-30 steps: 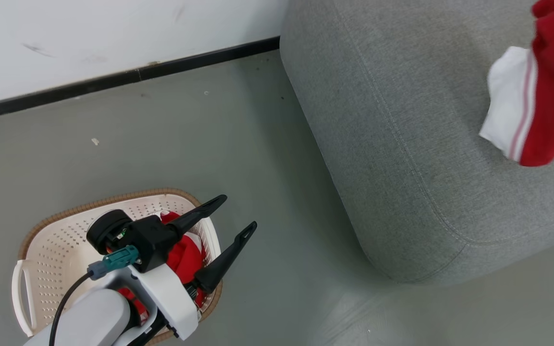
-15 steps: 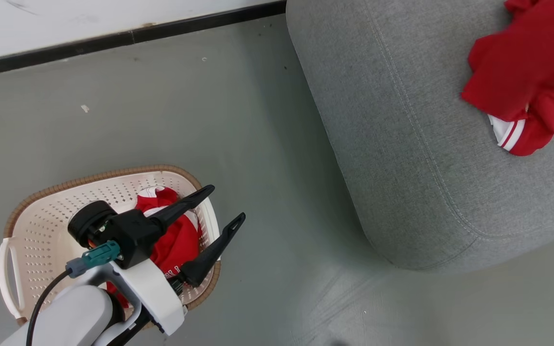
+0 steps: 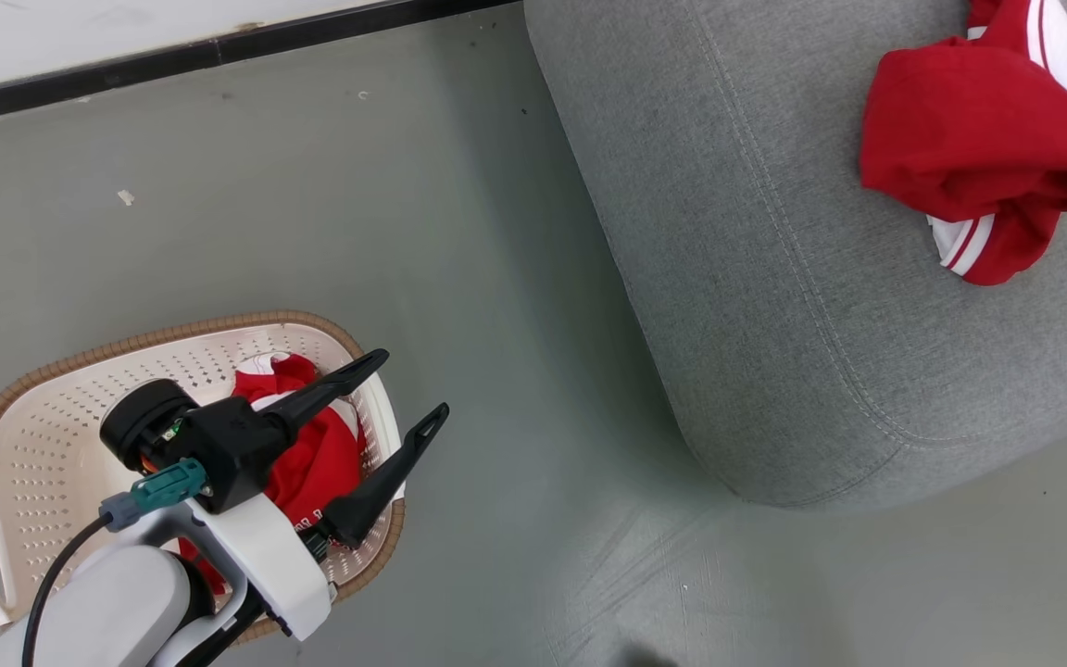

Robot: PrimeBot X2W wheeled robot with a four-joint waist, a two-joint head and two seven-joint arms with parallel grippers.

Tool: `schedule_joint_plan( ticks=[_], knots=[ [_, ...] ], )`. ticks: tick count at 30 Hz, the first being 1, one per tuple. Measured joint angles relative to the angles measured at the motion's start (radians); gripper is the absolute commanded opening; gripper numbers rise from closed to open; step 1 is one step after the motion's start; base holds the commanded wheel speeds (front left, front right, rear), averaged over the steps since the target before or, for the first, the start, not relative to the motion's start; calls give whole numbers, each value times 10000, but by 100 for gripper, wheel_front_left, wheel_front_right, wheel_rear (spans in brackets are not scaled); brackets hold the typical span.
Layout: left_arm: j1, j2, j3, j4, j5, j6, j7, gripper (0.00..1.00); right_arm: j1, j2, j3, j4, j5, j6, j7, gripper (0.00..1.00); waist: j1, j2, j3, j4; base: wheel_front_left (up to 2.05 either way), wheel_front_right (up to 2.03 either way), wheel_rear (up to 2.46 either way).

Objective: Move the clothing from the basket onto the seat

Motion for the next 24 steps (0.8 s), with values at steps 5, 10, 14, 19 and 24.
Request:
schedule_joint_plan(
  ticks=[5,10,14,19,24],
  knots=[
    [0,-48,2,2,-2,-2,-61,100,-5,8,82,52,259,0,123,100,0,0,-112,-40,0,0,0],
    [1,-167,13,33,-2,-2,-178,100,97,33,395,136,644,0,370,100,0,0,-288,-44,0,0,0],
    [5,-198,13,100,-10,0,-192,100,515,171,677,111,1166,0,527,100,0,0,-427,-36,0,0,0],
    [6,-244,86,167,-73,67,-353,100,827,138,708,-194,1703,0,514,100,0,0,-594,-44,0,0,0],
    [8,-355,132,259,-96,84,-502,100,1026,-21,723,-746,2125,0,63,100,0,0,-783,-51,0,0,0]
  ],
)
